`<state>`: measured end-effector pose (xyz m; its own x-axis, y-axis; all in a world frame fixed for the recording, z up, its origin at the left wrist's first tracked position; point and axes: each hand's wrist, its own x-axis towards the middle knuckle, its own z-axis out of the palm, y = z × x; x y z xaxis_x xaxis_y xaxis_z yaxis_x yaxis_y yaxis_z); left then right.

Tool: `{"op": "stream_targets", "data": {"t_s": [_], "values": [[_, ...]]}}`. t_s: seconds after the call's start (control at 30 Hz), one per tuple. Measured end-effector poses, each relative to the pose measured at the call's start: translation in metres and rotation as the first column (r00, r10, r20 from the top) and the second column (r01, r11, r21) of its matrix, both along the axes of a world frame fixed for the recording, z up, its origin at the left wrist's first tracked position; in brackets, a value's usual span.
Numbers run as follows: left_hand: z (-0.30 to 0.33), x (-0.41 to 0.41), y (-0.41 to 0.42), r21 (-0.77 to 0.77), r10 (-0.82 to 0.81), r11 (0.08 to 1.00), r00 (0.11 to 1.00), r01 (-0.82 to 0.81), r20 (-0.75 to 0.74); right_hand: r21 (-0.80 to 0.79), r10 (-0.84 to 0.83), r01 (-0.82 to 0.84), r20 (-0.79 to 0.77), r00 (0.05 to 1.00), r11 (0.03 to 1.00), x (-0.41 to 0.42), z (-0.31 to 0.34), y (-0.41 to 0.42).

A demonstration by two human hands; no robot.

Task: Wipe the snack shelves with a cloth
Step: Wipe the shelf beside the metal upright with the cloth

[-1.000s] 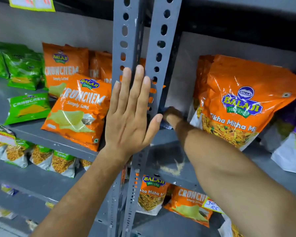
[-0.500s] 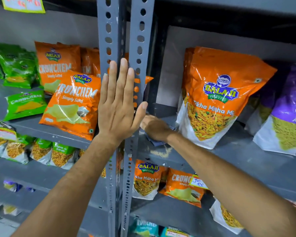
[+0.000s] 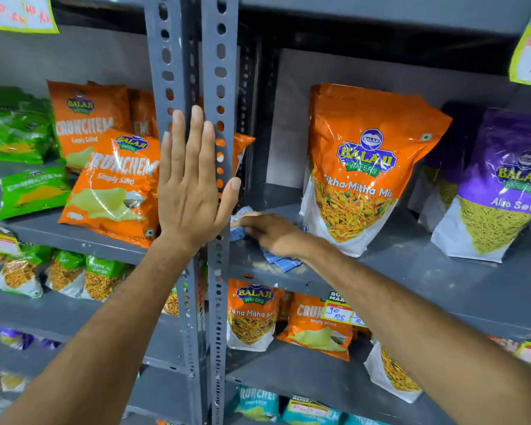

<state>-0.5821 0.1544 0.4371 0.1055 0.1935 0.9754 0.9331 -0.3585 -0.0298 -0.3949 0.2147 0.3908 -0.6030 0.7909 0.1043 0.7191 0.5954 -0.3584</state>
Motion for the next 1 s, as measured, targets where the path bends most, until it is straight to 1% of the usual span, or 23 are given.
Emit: {"op": "stream_targets", "data": {"t_s": [0.07, 0.13, 0.2, 0.23, 0.33, 0.4, 0.43, 0.5, 0.57, 0.6, 0.67, 0.73, 0.8, 0.83, 0.9, 1.0], "values": [[0.0, 0.001, -0.001, 0.006, 0.0, 1.0, 1.0, 0.0, 0.003, 0.038, 0.034, -0.033, -0.027, 0.999, 0.999, 0.001, 0.0, -0.016], [-0.001, 0.0, 0.0, 0.004, 0.003, 1.0, 1.0, -0.003, 0.002, 0.073, 0.118, -0.114, -0.049, 0.992, 0.991, 0.012, -0.001, -0.036], [-0.001, 0.0, 0.001, 0.002, 0.012, 1.0, 1.0, -0.012, -0.001, 0.105, 0.178, -0.174, -0.034, 0.983, 0.979, 0.029, -0.002, -0.055], [-0.001, 0.0, 0.001, 0.003, 0.014, 1.0, 1.0, -0.014, -0.003, 0.102, 0.191, -0.187, -0.035, 0.981, 0.977, 0.038, -0.002, -0.063], [0.0, 0.0, 0.001, 0.002, 0.007, 1.0, 1.0, -0.007, -0.002, 0.021, 0.207, -0.206, -0.065, 0.976, 0.978, 0.066, 0.002, -0.082], [-0.001, 0.0, 0.001, 0.0, 0.006, 1.0, 1.0, -0.006, 0.0, -0.036, 0.193, -0.198, -0.105, 0.976, 0.98, 0.076, 0.011, -0.085], [-0.001, 0.0, 0.001, 0.0, 0.007, 1.0, 1.0, -0.007, 0.001, -0.034, 0.176, -0.183, -0.143, 0.974, 0.982, 0.075, 0.015, -0.082], [-0.001, 0.0, 0.002, 0.001, 0.006, 1.0, 1.0, -0.006, 0.001, 0.027, 0.12, -0.117, -0.223, 0.967, 0.993, 0.061, 0.022, -0.07], [-0.002, 0.001, 0.003, 0.004, 0.008, 1.0, 1.0, -0.008, 0.007, 0.056, 0.046, -0.034, -0.248, 0.968, 0.998, 0.038, 0.022, -0.048], [-0.002, 0.0, 0.003, 0.006, 0.009, 1.0, 1.0, -0.01, 0.011, 0.061, 0.018, -0.004, -0.229, 0.973, 0.998, 0.025, 0.02, -0.038], [-0.004, -0.001, 0.004, 0.01, 0.015, 1.0, 1.0, -0.015, 0.013, 0.077, 0.013, 0.0, -0.162, 0.987, 0.997, 0.007, 0.011, -0.022], [-0.005, -0.001, 0.003, -0.001, 0.018, 1.0, 1.0, -0.018, 0.017, 0.085, 0.047, -0.042, -0.062, 0.997, 0.995, -0.001, 0.001, -0.018], [-0.004, 0.0, 0.001, -0.024, 0.013, 1.0, 1.0, -0.012, 0.021, 0.152, 0.08, -0.085, 0.042, 0.996, 0.985, 0.003, -0.005, -0.029], [-0.003, 0.001, -0.001, -0.031, 0.009, 0.999, 1.0, -0.009, 0.024, 0.184, 0.096, -0.106, 0.064, 0.993, 0.977, 0.008, -0.006, -0.038], [-0.001, 0.002, -0.002, -0.04, 0.014, 0.999, 0.999, -0.013, 0.032, 0.215, 0.128, -0.14, 0.067, 0.989, 0.967, 0.026, -0.007, -0.055], [-0.008, 0.009, -0.012, -0.063, 0.01, 0.998, 0.999, -0.008, 0.035, 0.224, 0.128, -0.128, 0.014, 0.992, 0.966, 0.063, -0.009, -0.085]]}}
